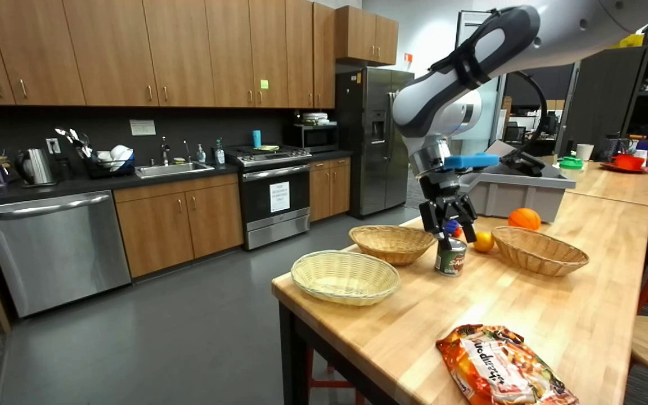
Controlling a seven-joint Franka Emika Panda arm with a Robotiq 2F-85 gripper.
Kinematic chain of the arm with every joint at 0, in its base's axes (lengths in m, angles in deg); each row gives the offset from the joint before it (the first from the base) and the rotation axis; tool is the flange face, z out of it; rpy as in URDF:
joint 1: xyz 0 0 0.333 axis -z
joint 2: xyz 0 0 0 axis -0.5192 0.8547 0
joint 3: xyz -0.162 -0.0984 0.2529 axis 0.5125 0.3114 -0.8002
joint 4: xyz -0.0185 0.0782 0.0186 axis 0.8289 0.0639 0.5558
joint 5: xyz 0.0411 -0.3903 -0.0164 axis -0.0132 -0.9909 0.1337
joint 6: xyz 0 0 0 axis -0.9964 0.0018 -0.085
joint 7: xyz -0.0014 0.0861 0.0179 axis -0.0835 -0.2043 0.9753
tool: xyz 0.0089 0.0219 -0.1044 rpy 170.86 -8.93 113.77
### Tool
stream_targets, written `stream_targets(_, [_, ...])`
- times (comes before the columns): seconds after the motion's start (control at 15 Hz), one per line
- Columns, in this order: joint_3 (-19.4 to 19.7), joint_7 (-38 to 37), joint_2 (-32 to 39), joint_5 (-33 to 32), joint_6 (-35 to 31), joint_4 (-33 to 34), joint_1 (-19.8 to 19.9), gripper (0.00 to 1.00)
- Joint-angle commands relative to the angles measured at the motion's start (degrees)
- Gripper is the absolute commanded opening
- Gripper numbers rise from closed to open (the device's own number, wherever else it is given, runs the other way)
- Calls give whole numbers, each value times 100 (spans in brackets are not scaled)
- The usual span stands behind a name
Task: Put the green can in the dark brown basket at the top
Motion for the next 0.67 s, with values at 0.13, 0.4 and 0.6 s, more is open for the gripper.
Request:
stream_targets(0.13, [203, -83, 327, -119, -451, -4, 240, 100])
stream_targets(0.4, [301, -105, 400, -308, -532, 43, 329, 100])
stream_targets(0.6, [331, -80, 457, -398, -618, 173, 371, 100])
